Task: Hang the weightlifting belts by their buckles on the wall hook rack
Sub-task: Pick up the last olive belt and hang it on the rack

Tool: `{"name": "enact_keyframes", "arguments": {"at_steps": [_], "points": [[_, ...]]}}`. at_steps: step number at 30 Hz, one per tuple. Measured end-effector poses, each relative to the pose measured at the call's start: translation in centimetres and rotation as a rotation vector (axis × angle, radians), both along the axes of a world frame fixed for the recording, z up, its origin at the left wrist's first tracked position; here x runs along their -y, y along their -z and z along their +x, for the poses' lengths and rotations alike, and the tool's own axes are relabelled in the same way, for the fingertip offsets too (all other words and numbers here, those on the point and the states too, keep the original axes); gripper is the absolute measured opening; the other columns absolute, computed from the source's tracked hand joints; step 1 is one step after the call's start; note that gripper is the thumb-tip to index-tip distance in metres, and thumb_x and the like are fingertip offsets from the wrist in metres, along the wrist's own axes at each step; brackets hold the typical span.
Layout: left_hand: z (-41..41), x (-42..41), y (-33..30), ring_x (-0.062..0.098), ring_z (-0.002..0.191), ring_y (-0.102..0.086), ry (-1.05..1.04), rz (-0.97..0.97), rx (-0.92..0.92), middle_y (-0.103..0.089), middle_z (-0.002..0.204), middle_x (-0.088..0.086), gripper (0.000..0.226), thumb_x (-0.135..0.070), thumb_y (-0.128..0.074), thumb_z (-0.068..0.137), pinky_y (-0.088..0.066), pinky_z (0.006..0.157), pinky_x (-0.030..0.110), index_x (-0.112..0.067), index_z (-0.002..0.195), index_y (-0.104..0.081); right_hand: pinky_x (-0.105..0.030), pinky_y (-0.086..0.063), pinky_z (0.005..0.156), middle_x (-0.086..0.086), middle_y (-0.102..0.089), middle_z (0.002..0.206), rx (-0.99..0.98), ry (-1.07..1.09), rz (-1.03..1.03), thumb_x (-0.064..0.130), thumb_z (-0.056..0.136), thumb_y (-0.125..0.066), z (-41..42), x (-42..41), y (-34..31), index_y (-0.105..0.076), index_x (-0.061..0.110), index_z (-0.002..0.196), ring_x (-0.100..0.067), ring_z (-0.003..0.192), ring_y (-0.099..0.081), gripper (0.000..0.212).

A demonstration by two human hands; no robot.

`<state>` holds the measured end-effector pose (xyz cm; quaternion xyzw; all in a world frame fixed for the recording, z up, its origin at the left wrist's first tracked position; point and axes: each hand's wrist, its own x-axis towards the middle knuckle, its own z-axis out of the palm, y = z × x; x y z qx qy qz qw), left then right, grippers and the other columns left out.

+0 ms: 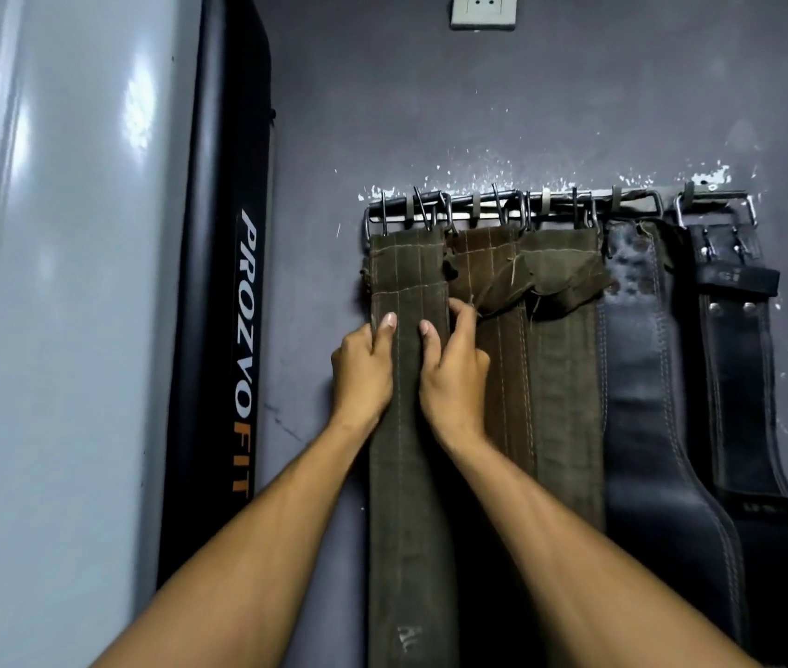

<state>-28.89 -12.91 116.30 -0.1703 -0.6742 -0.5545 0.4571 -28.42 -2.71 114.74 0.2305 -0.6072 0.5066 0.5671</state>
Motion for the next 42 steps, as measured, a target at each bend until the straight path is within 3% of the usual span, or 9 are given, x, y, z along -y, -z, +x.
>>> {"name": "enact_keyframes", "arguments": {"at_steps": [4,8,14,18,23,28,32,36,42], "points": [[0.0,0.5,4.2,0.021,0.092,-0.076,0.173,0.062,0.058,-0.08,0.094,0.004,0.048,-0.05,-0.049,0.104,-0.061,0.089,0.047,-0.01,0.099,-0.075,-0.014,-0.055,0.084,0.026,-0.076,0.104,0.043,-0.169,-0.01,0.036,0.103,-0.061,1.0,-0.8,5.7,-0.041,0.036,0.141,0.004,0.099,-0.073,0.043],[-0.7,0.3,11.6,0.018,0.094,-0.078,0.282,0.094,0.156,-0.082,0.094,0.003,0.057,-0.061,-0.048,0.096,-0.062,0.09,0.045,-0.012,0.102,-0.078,-0.041,-0.059,0.089,0.01,-0.078,0.098,0.253,-0.175,-0.031,0.044,0.101,-0.062,0.6,-1.1,10.7,-0.064,0.03,0.115,-0.001,0.093,-0.074,0.02],[-0.9,-0.7,14.1,0.003,0.059,-0.06,0.2,0.175,0.141,-0.071,0.062,-0.006,0.052,-0.043,-0.053,0.104,-0.049,0.058,0.024,-0.001,0.079,-0.07,-0.043,-0.059,0.093,-0.004,-0.079,0.111,0.262,-0.118,-0.019,0.033,0.104,-0.061,0.6,-0.7,11.4,-0.071,0.009,0.119,-0.017,0.105,-0.074,0.03],[0.2,-1.0,14.7,0.017,0.077,-0.069,0.286,0.244,0.144,-0.079,0.083,0.018,0.048,-0.04,-0.054,0.104,-0.054,0.07,0.033,0.0,0.085,-0.074,-0.038,-0.06,0.093,0.006,-0.081,0.105,0.331,-0.257,-0.053,0.046,0.099,-0.063,0.9,-1.3,13.2,-0.076,0.019,0.113,-0.006,0.102,-0.075,0.033],[2.7,-0.7,23.0,0.02,0.097,-0.079,0.413,0.256,0.306,-0.083,0.098,0.007,0.047,-0.047,-0.05,0.104,-0.063,0.083,0.031,-0.012,0.101,-0.08,-0.043,-0.056,0.105,0.005,-0.079,0.119,0.587,-0.585,-0.021,0.058,0.092,-0.068,2.9,-3.0,23.4,-0.077,0.025,0.12,-0.015,0.117,-0.072,0.044],[5.9,-1.8,32.1,0.022,0.093,-0.08,0.337,0.309,0.474,-0.083,0.094,0.005,0.045,-0.046,-0.052,0.104,-0.062,0.077,0.029,-0.011,0.1,-0.081,-0.051,-0.057,0.102,0.003,-0.081,0.111,0.664,-0.452,-0.077,0.031,0.101,-0.065,6.1,-2.7,32.6,-0.08,0.017,0.114,-0.014,0.11,-0.075,0.024],[7.0,-2.6,32.2,0.023,0.093,-0.08,0.33,0.34,0.519,-0.083,0.094,0.005,0.043,-0.044,-0.054,0.104,-0.062,0.075,0.026,-0.011,0.1,-0.081,-0.045,-0.058,0.102,-0.001,-0.081,0.112,0.66,-0.418,-0.113,0.022,0.103,-0.063,7.7,-2.9,32.0,-0.078,0.009,0.118,-0.014,0.111,-0.075,0.025],[9.5,-3.2,32.6,0.02,0.1,-0.079,0.397,0.34,0.504,-0.082,0.104,0.006,0.042,-0.051,-0.054,0.101,-0.062,0.08,0.024,-0.019,0.107,-0.08,-0.019,-0.056,0.091,0.014,-0.081,0.106,0.628,-0.554,-0.125,0.028,0.1,-0.066,9.2,-4.0,31.5,-0.082,0.035,0.101,-0.005,0.106,-0.076,0.017],[16.7,-1.7,42.5,0.016,0.12,-0.071,0.42,0.154,0.726,-0.077,0.122,0.001,0.031,-0.041,-0.057,0.101,-0.057,0.097,0.025,-0.021,0.122,-0.071,-0.022,-0.056,0.097,0.011,-0.08,0.115,0.882,-0.697,0.122,0.044,0.086,-0.078,14.7,-7.3,39.7,-0.079,0.032,0.111,-0.008,0.113,-0.073,0.027]]}}
